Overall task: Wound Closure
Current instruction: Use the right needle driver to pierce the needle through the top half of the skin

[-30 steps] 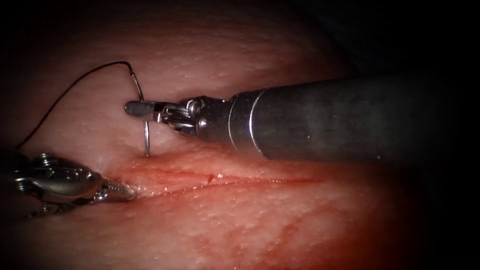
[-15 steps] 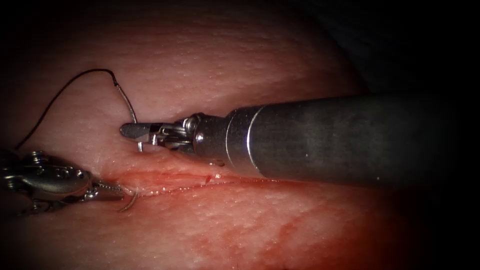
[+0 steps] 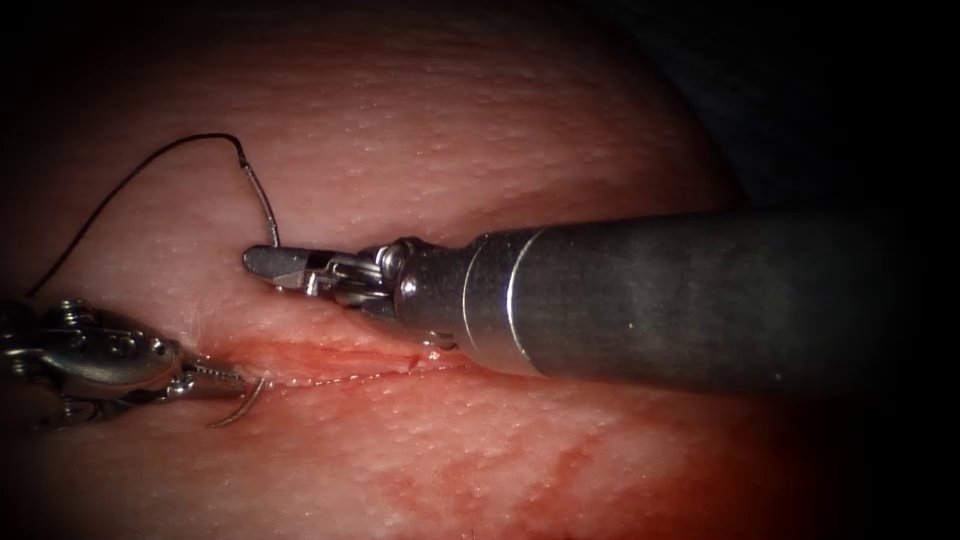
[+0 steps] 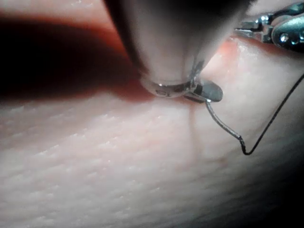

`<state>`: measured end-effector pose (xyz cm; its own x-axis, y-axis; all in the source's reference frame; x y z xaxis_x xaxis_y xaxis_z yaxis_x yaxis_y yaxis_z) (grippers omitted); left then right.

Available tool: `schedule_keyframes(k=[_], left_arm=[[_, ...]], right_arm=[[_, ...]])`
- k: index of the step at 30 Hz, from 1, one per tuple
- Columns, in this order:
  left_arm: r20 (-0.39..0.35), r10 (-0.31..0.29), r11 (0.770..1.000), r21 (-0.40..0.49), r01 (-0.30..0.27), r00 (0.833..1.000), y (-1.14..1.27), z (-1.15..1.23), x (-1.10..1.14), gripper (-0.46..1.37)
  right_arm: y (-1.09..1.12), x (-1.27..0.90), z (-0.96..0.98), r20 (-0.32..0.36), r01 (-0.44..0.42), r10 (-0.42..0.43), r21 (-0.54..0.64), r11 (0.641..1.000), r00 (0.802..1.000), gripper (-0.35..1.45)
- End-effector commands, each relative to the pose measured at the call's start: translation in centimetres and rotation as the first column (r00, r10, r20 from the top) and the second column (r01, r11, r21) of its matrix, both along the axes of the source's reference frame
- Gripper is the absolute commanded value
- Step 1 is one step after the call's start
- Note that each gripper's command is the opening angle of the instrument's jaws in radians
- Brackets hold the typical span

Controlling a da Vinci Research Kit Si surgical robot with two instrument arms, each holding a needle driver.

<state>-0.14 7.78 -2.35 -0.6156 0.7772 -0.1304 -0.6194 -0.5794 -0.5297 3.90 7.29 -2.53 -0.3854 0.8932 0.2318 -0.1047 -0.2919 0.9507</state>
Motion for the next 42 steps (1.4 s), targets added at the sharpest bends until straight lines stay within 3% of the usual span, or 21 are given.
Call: schedule_keyframes(k=[1, 3, 5, 8, 9, 10, 15, 18, 29, 35, 36, 37, 38, 39, 40, 42], left_arm=[[0.004, 0.0, 1.0, 0.004, 0.0, 1.0, 0.0, 0.01, -0.01, -0.19], [0.004, 0.0, 1.0, 0.004, 0.0, 1.0, 0.0, 0.01, -0.01, -0.2], [0.004, -0.001, 1.0, 0.003, 0.001, 1.0, 0.0, 0.01, -0.01, -0.2], [0.004, -0.001, 1.0, 0.003, 0.001, 1.0, -0.01, 0.01, -0.02, -0.2], [0.004, -0.001, 1.0, 0.003, 0.001, 1.0, -0.01, 0.01, -0.02, -0.2], [0.004, -0.001, 1.0, 0.003, 0.001, 1.0, -0.01, 0.01, -0.02, -0.2], [0.004, -0.001, 1.0, 0.003, 0.001, 1.0, -0.01, 0.01, -0.03, -0.21], [0.004, -0.001, 1.0, 0.003, 0.001, 1.0, -0.01, 0.02, -0.03, -0.21], [0.005, -0.001, 1.0, 0.004, 0.0, 1.0, -0.04, 0.02, -0.04, -0.27], [0.006, 0.001, 1.0, 0.005, -0.001, 1.0, -0.05, 0.03, -0.03, -0.26], [0.006, 0.001, 1.0, 0.005, -0.002, 1.0, -0.05, 0.03, -0.03, -0.26], [0.006, 0.001, 1.0, 0.005, -0.002, 1.0, -0.05, 0.03, -0.03, -0.26], [0.006, 0.001, 1.0, 0.005, -0.001, 1.0, -0.05, 0.03, -0.03, -0.26], [0.006, 0.002, 1.0, 0.005, -0.002, 1.0, -0.05, 0.03, -0.03, -0.26], [0.006, 0.002, 1.0, 0.005, -0.002, 1.0, -0.05, 0.03, -0.03, -0.26], [0.006, 0.002, 1.0, 0.005, -0.002, 1.0, -0.05, 0.03, -0.03, -0.26]], right_arm=[[-0.03, 0.01, 0.02, 0.031, 0.016, -0.014, -0.065, 0.998, 0.999, 0.15], [0.06, -0.02, 0.09, 0.081, 0.024, -0.01, -0.168, 0.985, 0.997, 0.5], [0.13, -0.04, 0.14, 0.115, 0.033, -0.006, -0.23, 0.973, 0.993, 0.69], [0.22, -0.04, 0.19, 0.188, 0.076, -0.005, -0.373, 0.925, 0.982, 1.04], [0.26, -0.03, 0.22, 0.223, 0.103, -0.003, -0.437, 0.894, 0.975, 1.15], [0.29, -0.03, 0.23, 0.248, 0.123, 0.002, -0.485, 0.866, 0.969, 1.19], [0.37, -0.01, 0.2, 0.274, 0.16, -0.006, -0.543, 0.824, 0.962, 1.24], [0.4, 0.0, 0.13, 0.281, 0.189, -0.023, -0.58, 0.792, 0.959, 1.16], [0.55, 0.04, 0.12, 0.314, 0.213, -0.014, -0.611, 0.763, 0.949, 1.01], [0.63, 0.04, 0.11, 0.343, 0.275, -0.073, -0.588, 0.761, 0.936, 0.76], [0.64, 0.05, 0.11, 0.342, 0.276, -0.075, -0.588, 0.761, 0.937, 0.7], [0.63, 0.06, 0.1, 0.341, 0.276, -0.076, -0.588, 0.76, 0.937, 0.45], [0.62, 0.06, 0.1, 0.341, 0.276, -0.077, -0.588, 0.76, 0.937, -0.02], [0.61, 0.06, 0.1, 0.343, 0.282, -0.083, -0.586, 0.76, 0.936, -0.35], [0.61, 0.06, 0.09, 0.354, 0.291, -0.085, -0.584, 0.758, 0.931, -0.35], [0.59, 0.07, 0.08, 0.337, 0.261, -0.094, -0.494, 0.829, 0.937, -0.35]])
